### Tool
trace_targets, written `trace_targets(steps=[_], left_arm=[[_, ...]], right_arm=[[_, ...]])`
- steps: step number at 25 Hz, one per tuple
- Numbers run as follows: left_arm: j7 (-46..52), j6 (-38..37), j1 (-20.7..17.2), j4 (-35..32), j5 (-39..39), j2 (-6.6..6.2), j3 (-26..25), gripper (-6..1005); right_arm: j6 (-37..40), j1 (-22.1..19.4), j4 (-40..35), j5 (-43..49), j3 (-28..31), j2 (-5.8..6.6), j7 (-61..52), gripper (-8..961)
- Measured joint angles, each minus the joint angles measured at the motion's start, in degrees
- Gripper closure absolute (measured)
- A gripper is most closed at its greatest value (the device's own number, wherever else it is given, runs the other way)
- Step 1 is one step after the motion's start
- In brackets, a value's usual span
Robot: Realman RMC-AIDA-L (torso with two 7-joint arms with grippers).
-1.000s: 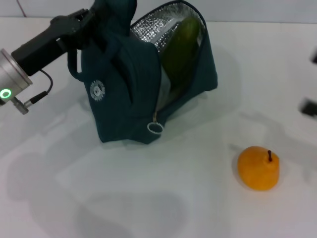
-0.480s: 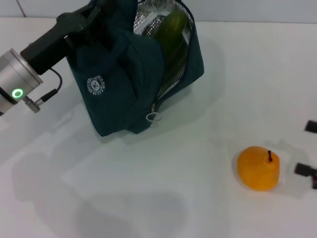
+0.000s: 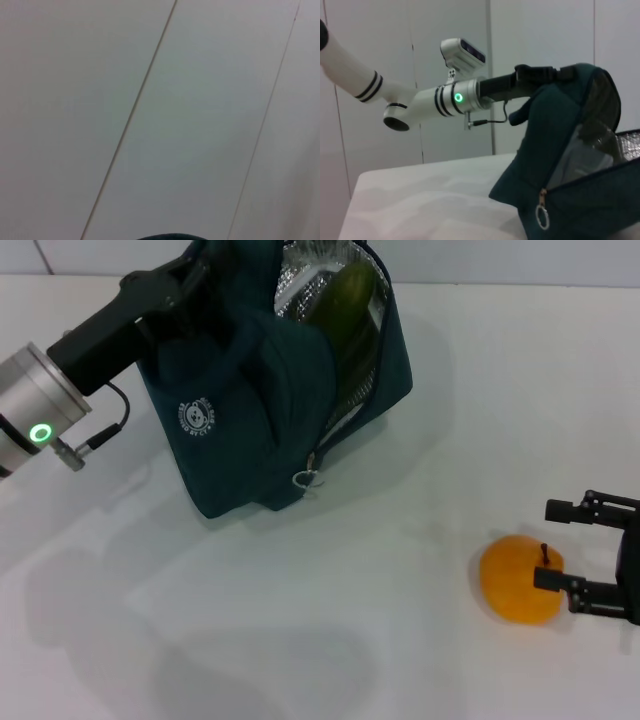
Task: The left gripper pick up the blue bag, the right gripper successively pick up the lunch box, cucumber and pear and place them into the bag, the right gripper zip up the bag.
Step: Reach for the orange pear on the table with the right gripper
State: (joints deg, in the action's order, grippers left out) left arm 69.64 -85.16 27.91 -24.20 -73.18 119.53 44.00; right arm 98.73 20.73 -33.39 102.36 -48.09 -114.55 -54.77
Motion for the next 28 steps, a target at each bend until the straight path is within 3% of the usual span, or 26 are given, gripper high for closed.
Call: trace_targets(steps=[1, 12, 25, 28], left_arm=[[-0.02, -0.01, -0.02, 0.01, -0.01, 0.00, 0.14, 955], [-0.12, -0.01, 0.04, 0.03, -0.04, -0.07, 0.14, 955], [-0.11, -0.01, -0.11, 0.03, -0.03, -0.03, 0.11, 955], [-0.11, -0.01, -0.26, 0.03, -0.03, -0.01, 0.11, 955]], right_arm=[[-0.31, 0.15, 0.01, 0.07, -0.15, 0.02, -0.25, 100], [-3.11, 1.72, 0.08, 1.58, -1.74, -0.11, -1.80, 488], [-3.17, 1.77, 0.06, 2.41, -1.96, 0.06, -0.07, 663], [-3.01, 1.54, 0.06, 2.41, -2.04, -0.09, 1.29, 741]])
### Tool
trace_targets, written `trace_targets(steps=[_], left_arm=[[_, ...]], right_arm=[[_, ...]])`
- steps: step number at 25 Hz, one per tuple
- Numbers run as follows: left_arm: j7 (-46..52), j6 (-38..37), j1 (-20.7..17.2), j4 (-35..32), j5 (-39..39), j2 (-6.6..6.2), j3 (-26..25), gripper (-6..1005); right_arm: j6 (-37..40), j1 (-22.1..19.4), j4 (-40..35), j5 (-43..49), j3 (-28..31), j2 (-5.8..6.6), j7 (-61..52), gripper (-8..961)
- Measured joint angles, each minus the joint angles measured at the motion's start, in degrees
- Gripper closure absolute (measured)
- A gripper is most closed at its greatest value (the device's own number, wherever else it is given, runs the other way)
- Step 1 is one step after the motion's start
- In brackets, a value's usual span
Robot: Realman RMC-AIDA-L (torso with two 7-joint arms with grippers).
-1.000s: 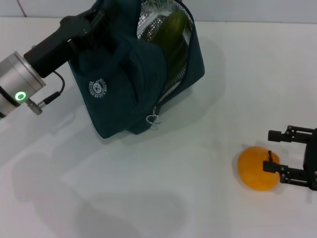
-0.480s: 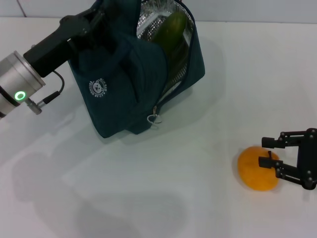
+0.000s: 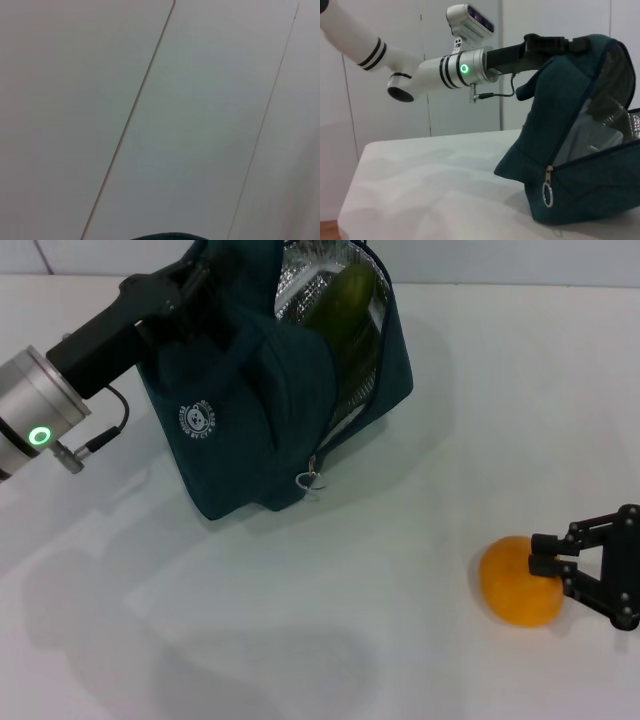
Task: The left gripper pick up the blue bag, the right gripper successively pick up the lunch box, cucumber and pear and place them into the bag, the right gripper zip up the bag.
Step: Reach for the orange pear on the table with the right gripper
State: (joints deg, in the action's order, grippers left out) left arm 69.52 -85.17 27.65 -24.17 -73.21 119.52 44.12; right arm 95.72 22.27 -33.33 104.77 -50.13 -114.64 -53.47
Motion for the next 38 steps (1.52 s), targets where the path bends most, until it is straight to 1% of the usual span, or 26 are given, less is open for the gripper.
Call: trace_targets(steps=[3, 8, 13, 21, 27, 30, 33, 34, 36, 38], left_arm=[[0.00, -0.01, -0.05, 0.00, 0.00, 0.01, 0.00, 955], [0.00, -0.40, -0.16, 0.00, 0.00, 0.02, 0.03, 955], [-0.55, -2.04, -0.96, -0.27, 0.00, -0.06, 0.11, 955], [-0.64, -5.66, -2.23, -0.77, -1.19, -0.46, 0.26, 955], [-0.92, -5.89, -3.21, -0.89, -1.33, -0.50, 0.27, 955], [-0.93, -5.89, -3.46, -0.88, -1.41, -0.52, 0.26, 955], [-0.94, -5.89, -3.36, -0.88, -1.47, -0.51, 0.27, 955], [-0.95, -5.89, -3.29, -0.88, -1.48, -0.50, 0.27, 955], [-0.95, -5.89, -3.18, -0.88, -1.49, -0.48, 0.27, 955], [-0.95, -5.89, -3.07, -0.88, -1.50, -0.42, 0.27, 955]], right_arm=[[-0.07, -0.05, 0.03, -0.01, -0.01, -0.01, 0.18, 819], [0.09, -0.13, -0.13, -0.40, 0.38, -0.04, 0.25, 818], [0.11, -0.12, -0.38, -3.16, 1.05, -0.06, 0.44, 872], [0.55, 0.51, -0.67, -6.72, 1.09, 0.06, 0.47, 871], [0.61, 0.94, -0.96, -7.69, 1.09, 0.01, 0.26, 870], [1.28, 1.06, -1.44, -8.03, 0.89, 0.26, -1.26, 839], [3.02, 1.51, -1.40, -6.67, 0.44, 1.29, -3.38, 808], [3.25, 1.51, -1.37, -5.81, 0.41, 1.37, -3.59, 798], [3.46, 1.23, -1.52, -4.05, 0.38, 1.26, -3.44, 778], [3.48, 0.71, -2.07, -1.77, 0.38, 0.85, -2.40, 757]])
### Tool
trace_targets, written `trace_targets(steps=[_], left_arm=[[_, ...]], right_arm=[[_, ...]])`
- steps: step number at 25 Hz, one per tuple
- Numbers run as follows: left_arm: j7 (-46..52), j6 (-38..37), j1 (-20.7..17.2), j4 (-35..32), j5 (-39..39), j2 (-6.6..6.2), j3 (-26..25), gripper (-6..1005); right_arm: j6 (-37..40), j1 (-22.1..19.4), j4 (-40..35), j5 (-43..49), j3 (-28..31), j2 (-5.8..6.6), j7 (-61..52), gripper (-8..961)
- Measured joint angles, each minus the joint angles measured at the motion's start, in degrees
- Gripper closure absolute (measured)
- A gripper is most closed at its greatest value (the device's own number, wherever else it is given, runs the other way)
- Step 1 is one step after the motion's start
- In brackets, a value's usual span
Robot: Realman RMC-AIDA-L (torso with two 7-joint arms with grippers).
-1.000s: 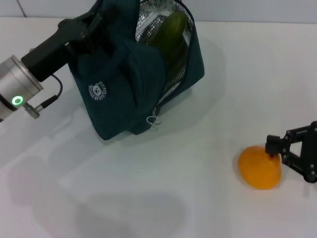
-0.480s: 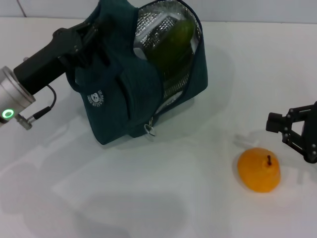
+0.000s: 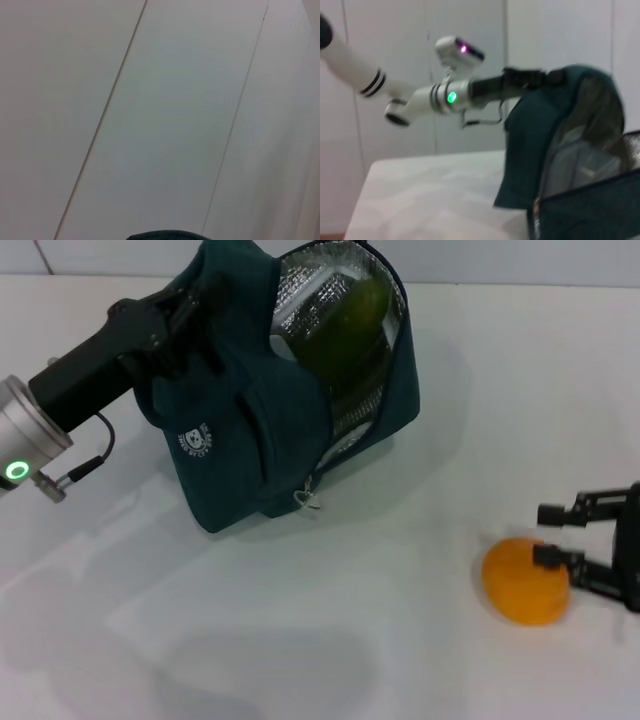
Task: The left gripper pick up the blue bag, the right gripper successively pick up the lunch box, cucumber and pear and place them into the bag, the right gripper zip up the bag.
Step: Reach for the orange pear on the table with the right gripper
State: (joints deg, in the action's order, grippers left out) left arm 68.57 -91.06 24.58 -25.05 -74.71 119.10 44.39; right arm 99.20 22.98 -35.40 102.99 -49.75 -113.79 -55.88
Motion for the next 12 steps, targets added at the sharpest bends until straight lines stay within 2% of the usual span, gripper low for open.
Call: trace_targets(steps=[5, 12], left_arm=[[-0.01, 0.00, 0.26, 0.01, -0.01, 0.14, 0.00, 955], [-0.02, 0.00, 0.51, 0.04, -0.01, 0.24, 0.00, 955]], right_arm=[[-0.09, -1.23, 0.25, 1.84, 0.29, -0.23, 2.49, 535], [-0.50, -2.46, 0.53, 1.90, 0.54, -0.33, 3.97, 480]])
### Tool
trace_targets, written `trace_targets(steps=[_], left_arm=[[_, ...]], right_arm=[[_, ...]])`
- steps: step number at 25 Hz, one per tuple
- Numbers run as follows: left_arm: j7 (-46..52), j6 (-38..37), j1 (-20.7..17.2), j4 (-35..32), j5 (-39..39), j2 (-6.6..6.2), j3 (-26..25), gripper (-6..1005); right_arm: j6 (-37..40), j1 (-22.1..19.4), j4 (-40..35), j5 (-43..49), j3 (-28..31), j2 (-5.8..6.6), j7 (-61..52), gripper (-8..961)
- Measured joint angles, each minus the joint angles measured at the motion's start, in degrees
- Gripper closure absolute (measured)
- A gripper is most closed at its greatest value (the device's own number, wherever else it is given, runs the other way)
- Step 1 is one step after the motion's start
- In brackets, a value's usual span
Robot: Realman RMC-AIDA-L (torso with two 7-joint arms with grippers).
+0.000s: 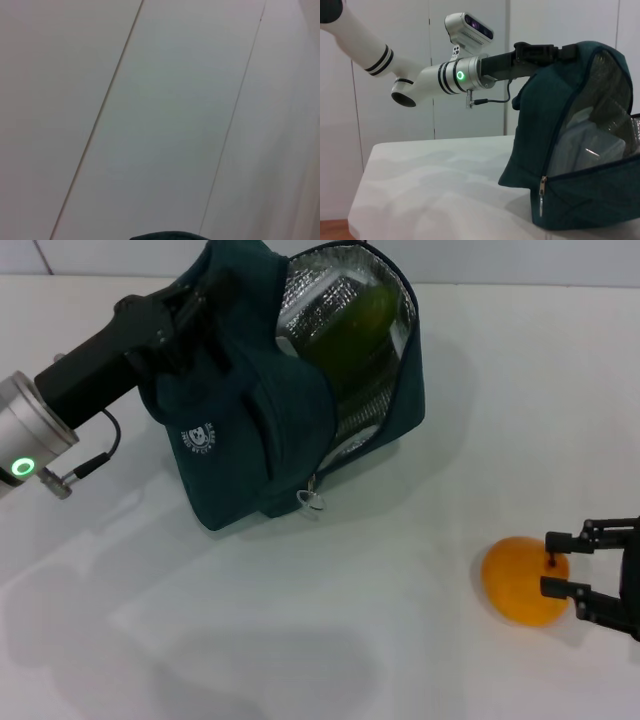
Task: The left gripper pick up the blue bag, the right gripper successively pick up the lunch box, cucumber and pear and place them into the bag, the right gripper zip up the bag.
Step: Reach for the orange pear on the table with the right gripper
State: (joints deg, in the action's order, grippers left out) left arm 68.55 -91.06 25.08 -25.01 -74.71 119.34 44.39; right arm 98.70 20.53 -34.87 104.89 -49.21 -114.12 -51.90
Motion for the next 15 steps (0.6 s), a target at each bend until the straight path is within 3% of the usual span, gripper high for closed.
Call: trace_targets(steps=[4, 11, 15], left_arm=[[0.00, 0.00, 0.09, 0.04, 0.00, 0.01, 0.08, 955], [-0.30, 0.00, 0.17, 0.00, 0.00, 0.02, 0.43, 956], [-0.61, 0.00, 0.25, -0.03, 0.01, 0.02, 0.44, 956]], right_arm=[[-0.23, -0.18, 0.01, 0.04, 0.00, 0.00, 0.62, 449], [-2.76, -0.27, 0.13, -0.26, -0.04, -0.55, 1.83, 786], [-3.46, 0.10, 0.59, -0.32, -0.32, -0.74, 1.87, 780]])
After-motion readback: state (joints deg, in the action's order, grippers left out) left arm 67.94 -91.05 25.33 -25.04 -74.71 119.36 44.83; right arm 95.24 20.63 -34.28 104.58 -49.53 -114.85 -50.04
